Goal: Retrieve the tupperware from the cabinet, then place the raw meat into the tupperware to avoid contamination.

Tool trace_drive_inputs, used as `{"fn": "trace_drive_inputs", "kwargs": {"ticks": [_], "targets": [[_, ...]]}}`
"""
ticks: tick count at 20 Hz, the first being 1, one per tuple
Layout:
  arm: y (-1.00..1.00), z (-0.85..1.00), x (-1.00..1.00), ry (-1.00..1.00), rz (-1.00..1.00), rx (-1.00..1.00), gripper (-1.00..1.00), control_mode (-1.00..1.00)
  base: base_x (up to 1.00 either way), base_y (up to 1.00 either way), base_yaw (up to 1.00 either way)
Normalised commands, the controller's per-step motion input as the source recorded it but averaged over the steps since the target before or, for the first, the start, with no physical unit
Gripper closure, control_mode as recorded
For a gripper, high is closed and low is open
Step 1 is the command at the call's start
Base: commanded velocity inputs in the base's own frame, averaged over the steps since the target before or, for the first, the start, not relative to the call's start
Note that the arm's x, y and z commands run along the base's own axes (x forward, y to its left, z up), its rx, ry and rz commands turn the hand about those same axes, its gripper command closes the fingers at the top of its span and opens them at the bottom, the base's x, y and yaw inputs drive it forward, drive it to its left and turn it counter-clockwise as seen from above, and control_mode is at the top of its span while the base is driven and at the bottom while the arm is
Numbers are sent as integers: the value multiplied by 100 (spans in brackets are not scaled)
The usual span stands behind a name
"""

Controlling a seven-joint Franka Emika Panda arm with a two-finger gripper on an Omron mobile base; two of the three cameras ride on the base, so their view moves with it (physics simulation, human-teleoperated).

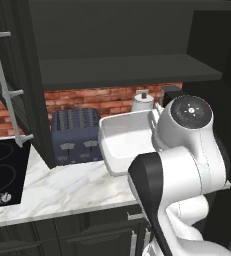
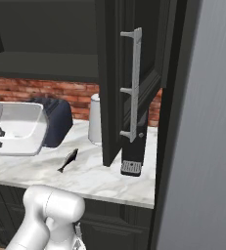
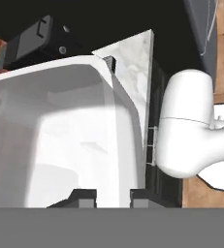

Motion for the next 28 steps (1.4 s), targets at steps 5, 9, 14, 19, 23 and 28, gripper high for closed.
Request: {"fn": "trace_drive_inputs", "kwargs": {"ticks": [5,9,14,19,23,28], "targets": [[0,-59,18,11,1,2,100,-100,0,0,0],[0,-55,20,7,1,1,100,-100,0,0,0],[14,-37,31,0,3,0,100,-100,0,0,0],[36,-21,48,0,0,-2,100,-100,0,0,0],[39,-27,38,0,-2,-1,100,-100,0,0,0],[29,-39,28,1,-8,0,100,-100,0,0,0]]}}
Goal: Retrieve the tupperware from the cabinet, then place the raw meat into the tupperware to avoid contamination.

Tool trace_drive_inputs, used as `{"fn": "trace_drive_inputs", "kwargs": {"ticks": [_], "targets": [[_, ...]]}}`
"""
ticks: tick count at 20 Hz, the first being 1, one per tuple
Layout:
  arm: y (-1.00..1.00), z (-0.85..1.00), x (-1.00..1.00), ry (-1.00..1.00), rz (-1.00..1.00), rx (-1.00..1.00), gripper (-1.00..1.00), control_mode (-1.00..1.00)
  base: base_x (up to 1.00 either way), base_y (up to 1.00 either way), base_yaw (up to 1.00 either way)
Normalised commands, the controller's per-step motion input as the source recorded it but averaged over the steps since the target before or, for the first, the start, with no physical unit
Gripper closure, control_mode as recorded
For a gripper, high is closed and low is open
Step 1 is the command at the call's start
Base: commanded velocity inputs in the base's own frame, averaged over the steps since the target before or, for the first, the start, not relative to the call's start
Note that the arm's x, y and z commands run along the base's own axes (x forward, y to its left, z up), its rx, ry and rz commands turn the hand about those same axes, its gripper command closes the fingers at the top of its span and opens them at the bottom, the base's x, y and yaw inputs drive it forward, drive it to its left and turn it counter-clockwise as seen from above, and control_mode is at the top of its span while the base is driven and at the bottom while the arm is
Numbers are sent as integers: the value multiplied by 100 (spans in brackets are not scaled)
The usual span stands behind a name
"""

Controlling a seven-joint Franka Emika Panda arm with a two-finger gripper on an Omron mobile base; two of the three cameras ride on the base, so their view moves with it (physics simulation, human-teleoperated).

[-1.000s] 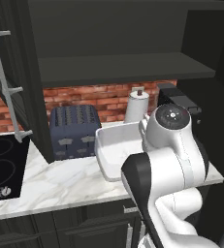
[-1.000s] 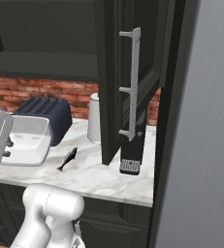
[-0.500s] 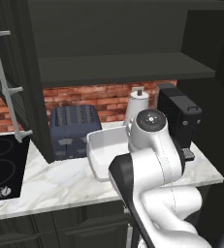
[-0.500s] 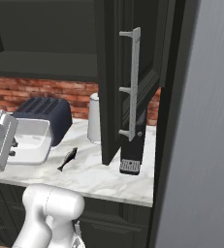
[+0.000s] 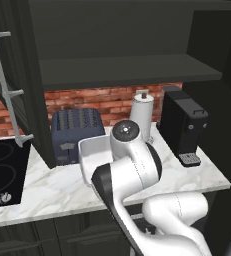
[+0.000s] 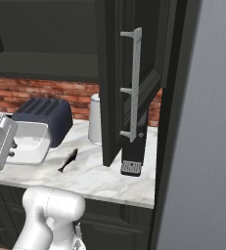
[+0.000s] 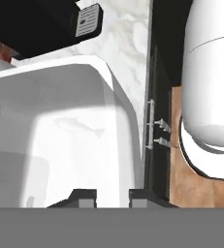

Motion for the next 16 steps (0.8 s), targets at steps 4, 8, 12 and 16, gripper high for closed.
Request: {"fn": "trace_drive_inputs", "kwargs": {"ticks": [4,8,12,16], "targets": [[18,-43,28,3,-7,0,100,-100,0,0,0],[19,-36,27,-1,-6,0,100,-100,0,0,0],[19,-35,27,-1,-4,0,100,-100,0,0,0],[24,-37,20,2,0,3,100,-100,0,0,0]]}}
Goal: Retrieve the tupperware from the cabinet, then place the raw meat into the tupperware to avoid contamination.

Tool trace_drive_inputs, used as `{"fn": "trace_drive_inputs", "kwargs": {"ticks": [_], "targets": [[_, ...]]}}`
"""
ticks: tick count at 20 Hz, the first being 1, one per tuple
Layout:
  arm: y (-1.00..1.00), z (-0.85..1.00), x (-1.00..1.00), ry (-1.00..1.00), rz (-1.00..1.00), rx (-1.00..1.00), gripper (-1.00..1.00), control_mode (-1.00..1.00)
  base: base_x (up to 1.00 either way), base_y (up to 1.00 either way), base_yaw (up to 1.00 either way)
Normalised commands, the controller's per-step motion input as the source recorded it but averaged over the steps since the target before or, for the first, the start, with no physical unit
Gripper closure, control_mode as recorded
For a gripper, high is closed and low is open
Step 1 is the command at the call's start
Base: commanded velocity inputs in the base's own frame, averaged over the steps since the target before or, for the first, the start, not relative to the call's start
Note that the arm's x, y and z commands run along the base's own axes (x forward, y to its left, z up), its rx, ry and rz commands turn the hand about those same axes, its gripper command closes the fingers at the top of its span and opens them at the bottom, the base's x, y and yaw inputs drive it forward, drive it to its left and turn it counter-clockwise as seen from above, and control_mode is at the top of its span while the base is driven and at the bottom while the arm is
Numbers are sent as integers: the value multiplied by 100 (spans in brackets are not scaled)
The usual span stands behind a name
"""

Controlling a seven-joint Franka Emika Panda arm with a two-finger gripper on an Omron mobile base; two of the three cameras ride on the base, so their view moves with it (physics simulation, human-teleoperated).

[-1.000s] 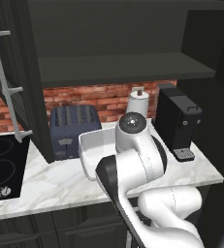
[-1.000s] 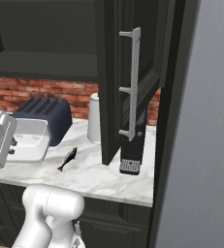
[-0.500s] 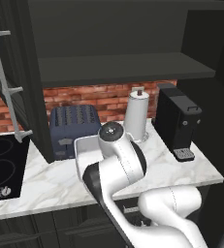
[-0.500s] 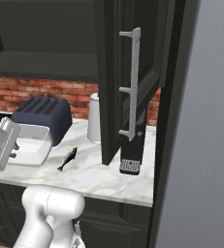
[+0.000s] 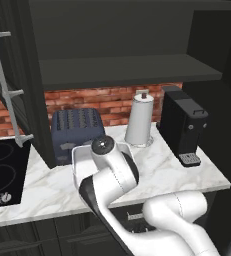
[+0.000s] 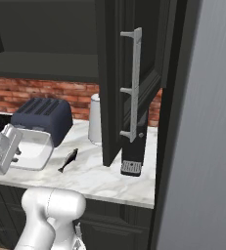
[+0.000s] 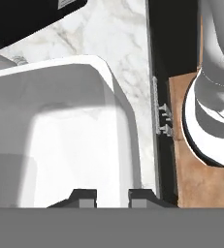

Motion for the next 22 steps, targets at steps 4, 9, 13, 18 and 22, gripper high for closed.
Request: {"fn": "trace_drive_inputs", "kwargs": {"ticks": [4,9,13,18,22], "targets": [[23,-38,13,5,0,4,100,-100,0,0,0],[14,-31,18,4,0,1,100,-100,0,0,0],[7,-25,18,-1,0,0,100,-100,0,0,0],[4,-29,18,0,-1,0,100,-100,0,0,0],[5,-32,15,0,-2,0,100,-100,0,0,0]]}}
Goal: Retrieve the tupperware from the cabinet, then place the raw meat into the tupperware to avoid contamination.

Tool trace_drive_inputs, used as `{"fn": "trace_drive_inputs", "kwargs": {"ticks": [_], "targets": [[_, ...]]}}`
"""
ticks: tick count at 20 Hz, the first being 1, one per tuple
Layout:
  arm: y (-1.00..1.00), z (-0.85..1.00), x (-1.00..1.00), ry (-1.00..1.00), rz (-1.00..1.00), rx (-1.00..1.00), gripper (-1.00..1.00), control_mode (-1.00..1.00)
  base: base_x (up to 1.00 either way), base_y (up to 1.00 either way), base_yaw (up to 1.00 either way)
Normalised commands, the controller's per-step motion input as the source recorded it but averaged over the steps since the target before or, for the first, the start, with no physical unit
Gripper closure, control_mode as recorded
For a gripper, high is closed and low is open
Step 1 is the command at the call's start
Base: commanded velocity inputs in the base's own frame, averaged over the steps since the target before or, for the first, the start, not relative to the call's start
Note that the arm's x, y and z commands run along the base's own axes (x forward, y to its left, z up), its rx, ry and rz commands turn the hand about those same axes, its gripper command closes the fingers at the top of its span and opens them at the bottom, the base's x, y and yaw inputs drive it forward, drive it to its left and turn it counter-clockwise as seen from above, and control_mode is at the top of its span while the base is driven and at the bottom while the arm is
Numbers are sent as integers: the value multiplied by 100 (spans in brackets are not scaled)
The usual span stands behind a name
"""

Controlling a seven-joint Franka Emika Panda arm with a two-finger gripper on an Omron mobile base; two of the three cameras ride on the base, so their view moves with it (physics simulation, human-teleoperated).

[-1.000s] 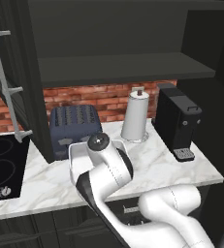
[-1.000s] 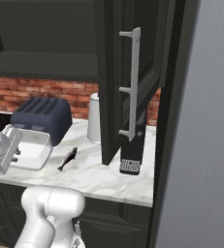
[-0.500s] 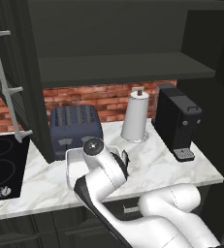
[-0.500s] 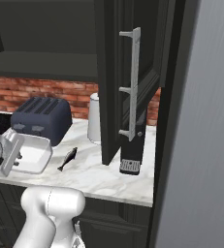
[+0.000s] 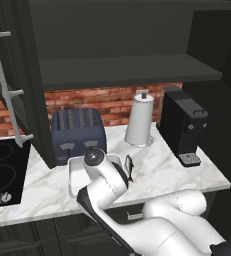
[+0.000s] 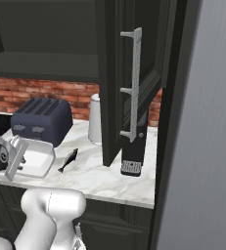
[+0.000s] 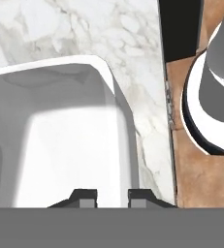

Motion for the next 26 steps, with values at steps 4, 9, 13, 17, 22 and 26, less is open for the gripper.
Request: {"fn": "trace_drive_inputs", "kwargs": {"ticks": [4,9,13,17,22,26], "targets": [[5,-32,16,0,-2,0,100,-100,0,0,0],[4,-27,15,0,-2,0,100,-100,0,0,0],[2,-23,18,0,-1,0,100,-100,0,0,0],[2,-22,13,0,0,0,100,-100,0,0,0],[7,-16,13,0,0,0,-100,-100,0,0,0],[4,-8,13,0,0,0,-100,-100,0,0,0]]}}
